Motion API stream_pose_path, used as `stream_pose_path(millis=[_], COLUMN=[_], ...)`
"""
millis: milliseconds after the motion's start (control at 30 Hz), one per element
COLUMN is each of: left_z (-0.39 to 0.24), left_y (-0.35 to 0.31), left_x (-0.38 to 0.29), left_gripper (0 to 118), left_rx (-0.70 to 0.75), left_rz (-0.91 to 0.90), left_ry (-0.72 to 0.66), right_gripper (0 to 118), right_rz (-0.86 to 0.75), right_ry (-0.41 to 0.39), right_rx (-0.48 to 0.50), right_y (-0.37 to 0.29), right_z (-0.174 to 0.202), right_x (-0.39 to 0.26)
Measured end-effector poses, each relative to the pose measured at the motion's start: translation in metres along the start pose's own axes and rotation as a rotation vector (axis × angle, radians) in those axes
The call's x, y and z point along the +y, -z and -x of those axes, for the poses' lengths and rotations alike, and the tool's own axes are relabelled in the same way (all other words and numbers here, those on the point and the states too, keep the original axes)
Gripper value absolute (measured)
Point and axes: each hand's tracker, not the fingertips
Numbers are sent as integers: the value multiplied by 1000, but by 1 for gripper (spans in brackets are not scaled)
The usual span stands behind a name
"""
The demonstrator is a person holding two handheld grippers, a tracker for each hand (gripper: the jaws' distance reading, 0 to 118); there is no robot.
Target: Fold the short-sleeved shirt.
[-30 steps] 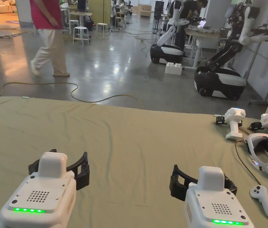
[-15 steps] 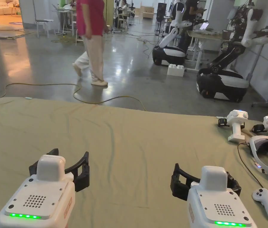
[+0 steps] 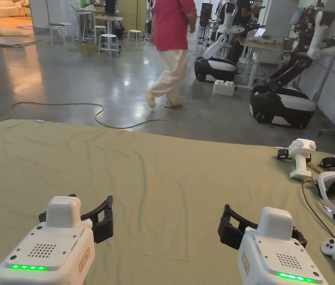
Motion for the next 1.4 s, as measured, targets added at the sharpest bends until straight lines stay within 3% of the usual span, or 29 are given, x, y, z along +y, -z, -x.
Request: stream_pose_path(millis=[167,333,500,700,1400], left_z=[-3,-3,2,-1,2], left_y=[0,-1,-1,2,5], left_x=[-5,-6,-1,4,10], left_gripper=[78,78,80,80,80], left_rx=[79,95,94,126,106], left_rz=[-18,-49,-71,-90,-78], left_ry=[101,100,59,91,77], right_gripper=[106,106,106,106,106], right_rz=[52,87,118,137,103], right_ry=[0,51,71,130,75], right_rx=[-100,-15,-66,-27,-59], right_y=[9,14,17,19,14], right_z=[7,6,9,0,-6], right_x=[4,6,7,9,12])
